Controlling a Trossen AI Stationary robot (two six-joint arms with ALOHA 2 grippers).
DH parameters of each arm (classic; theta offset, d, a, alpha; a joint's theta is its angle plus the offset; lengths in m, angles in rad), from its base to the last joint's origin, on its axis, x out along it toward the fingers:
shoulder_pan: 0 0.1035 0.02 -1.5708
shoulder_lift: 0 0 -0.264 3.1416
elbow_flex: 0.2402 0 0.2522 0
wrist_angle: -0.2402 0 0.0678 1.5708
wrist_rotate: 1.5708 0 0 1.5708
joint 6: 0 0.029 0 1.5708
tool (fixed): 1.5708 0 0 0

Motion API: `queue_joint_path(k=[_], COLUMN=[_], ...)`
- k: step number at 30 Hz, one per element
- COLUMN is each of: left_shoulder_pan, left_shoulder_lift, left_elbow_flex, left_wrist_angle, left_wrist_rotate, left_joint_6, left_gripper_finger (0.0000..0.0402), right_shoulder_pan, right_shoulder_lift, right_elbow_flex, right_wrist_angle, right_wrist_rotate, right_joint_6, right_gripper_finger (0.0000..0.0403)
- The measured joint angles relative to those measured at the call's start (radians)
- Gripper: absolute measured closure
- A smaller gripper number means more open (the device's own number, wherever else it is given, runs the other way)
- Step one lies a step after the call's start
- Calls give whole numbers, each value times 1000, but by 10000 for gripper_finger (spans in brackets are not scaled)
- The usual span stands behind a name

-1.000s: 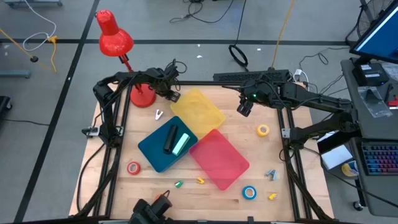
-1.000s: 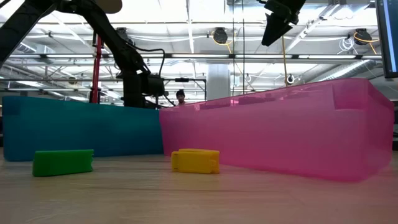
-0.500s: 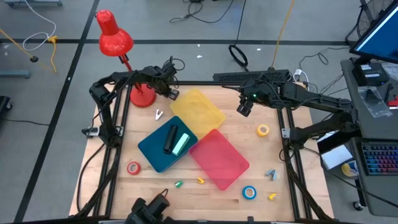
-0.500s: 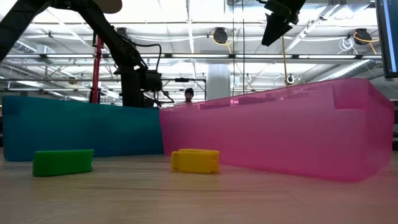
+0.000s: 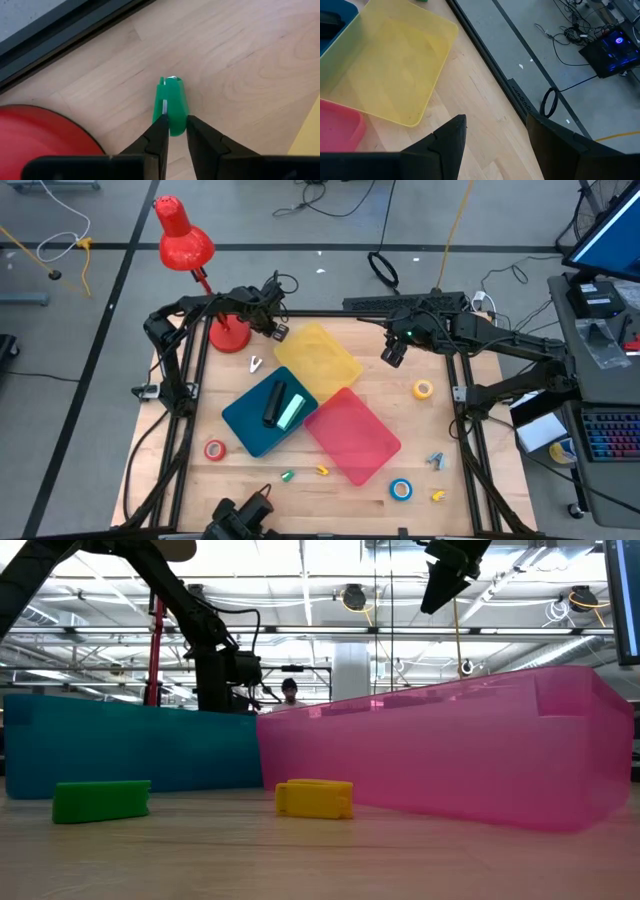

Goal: Pick and place Stapler, Stapler remover, tape
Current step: Put the top green stapler into the blue bin

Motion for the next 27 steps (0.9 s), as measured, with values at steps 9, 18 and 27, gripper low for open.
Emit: queue_joint_path(k=[9,18,27], left_shoulder_pan=[0,-17,-27], left_shoulder_lift=[0,-2,-94], left_elbow_flex=[0,0,0], left_wrist_angle=[-3,-4,0], left_wrist_rotate=[29,30,0], left_joint_6=[11,14,14], left_gripper_finger=[329,329,329], right_shoulder_pan=[0,0,0], right_shoulder_lift=[0,0,0], right_elbow_flex=[0,0,0], right_wrist_angle=[0,0,0], right_wrist_rotate=[0,0,0], right_joint_6=[0,0,0], right_gripper_finger=[202,202,202])
